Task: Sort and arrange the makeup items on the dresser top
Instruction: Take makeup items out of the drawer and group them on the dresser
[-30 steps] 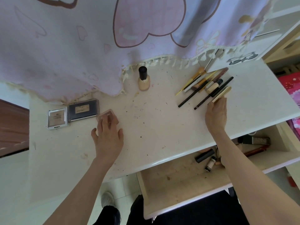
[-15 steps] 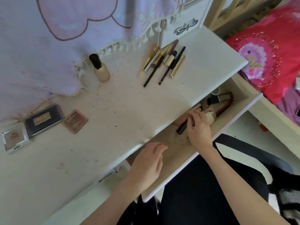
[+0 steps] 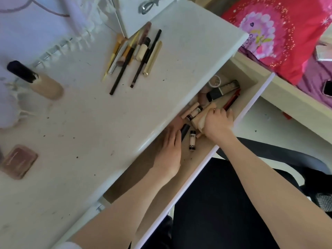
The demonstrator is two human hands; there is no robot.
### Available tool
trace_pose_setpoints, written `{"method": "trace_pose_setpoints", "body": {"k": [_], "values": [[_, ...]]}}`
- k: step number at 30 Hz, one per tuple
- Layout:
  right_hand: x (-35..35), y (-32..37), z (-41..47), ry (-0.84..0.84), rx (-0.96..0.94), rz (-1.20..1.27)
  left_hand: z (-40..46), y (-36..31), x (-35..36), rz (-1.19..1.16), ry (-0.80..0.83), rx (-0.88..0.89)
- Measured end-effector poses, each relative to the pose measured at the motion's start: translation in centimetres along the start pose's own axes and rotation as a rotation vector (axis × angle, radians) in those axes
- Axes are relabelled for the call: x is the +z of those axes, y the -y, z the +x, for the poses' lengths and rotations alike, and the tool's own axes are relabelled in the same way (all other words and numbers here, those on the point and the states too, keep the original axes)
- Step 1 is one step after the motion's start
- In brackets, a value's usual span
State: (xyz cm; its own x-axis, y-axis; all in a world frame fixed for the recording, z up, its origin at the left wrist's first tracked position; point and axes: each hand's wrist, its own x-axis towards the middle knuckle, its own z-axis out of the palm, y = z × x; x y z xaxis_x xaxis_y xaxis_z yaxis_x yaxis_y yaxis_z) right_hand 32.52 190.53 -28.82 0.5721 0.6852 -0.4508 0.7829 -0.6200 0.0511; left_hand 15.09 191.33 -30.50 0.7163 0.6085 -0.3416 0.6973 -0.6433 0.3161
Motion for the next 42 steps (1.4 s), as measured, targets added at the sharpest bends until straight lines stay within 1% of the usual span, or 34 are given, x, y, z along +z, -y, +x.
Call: {"method": "trace_pose_setpoints", "body": {"k": [2, 4, 8, 12, 15, 18, 21, 24, 26, 27, 29, 31, 32, 36, 40, 42], "values": [[0.5, -0.4, 1.4, 0.017, 0.0, -0.027, 2.1, 0.1, 0.3, 0.068, -0.043, 0.019], [0.7, -0.5, 2.4, 0.034, -0.011, 0.014, 3.5, 0.3, 0.8, 0.11, -0.046, -0.002], [-0.1, -0.7, 2.7, 0.127, -0.015, 0.077, 3.0, -0.1, 1.4, 0.242, -0.081, 0.008], [-0.6, -0.8, 2.5, 0.172, -0.047, -0.015, 2.2, -0.3, 1.5, 0.286, -0.095, 0.0], [-0.6, -0.8, 2.3, 0.148, -0.076, -0.033, 2.4, 0.1, 1.4, 0.331, -0.067, 0.027], [-0.8, -1.0, 1.8, 0.122, -0.104, 0.008, 2.6, 0.5, 1.5, 0.337, -0.066, 0.057], [-1.0, -1.0, 0.8, 0.108, -0.133, 0.066, 2.1, 0.0, 0.9, 0.362, 0.041, 0.027], [-0.9, -0.7, -0.5, 0.074, -0.146, 0.124, 1.3, -0.1, 1.1, 0.386, 0.09, -0.014], [-0.8, -0.5, -1.5, 0.015, -0.131, 0.202, 0.7, -0.2, 0.9, 0.322, 0.112, -0.073], [-0.7, -0.5, -2.0, -0.01, -0.125, 0.282, 0.5, 0.0, 0.7, 0.275, 0.089, -0.095], [-0.6, -0.4, -3.0, -0.044, -0.103, 0.545, -0.3, 0.3, 0.1, 0.131, 0.142, -0.121], [-0.7, -0.3, -4.3, -0.115, -0.119, 0.821, -1.3, 0.2, -0.5, -0.094, 0.213, -0.143], [-1.1, -0.2, -5.0, -0.147, -0.128, 0.917, -2.0, 0.2, -1.2, -0.201, 0.202, -0.155], [-3.8, 1.5, -8.0, -0.212, -0.153, 1.2, -5.5, -0.1, -4.8, -0.511, 0.082, -0.149], [-7.1, 4.6, -10.0, -0.255, -0.139, 1.418, -8.4, 1.2, -8.8, -0.599, -0.046, -0.125], [-8.4, 6.9, -10.5, -0.244, -0.151, 1.451, -9.6, 2.7, -10.7, -0.573, -0.121, -0.154]]}}
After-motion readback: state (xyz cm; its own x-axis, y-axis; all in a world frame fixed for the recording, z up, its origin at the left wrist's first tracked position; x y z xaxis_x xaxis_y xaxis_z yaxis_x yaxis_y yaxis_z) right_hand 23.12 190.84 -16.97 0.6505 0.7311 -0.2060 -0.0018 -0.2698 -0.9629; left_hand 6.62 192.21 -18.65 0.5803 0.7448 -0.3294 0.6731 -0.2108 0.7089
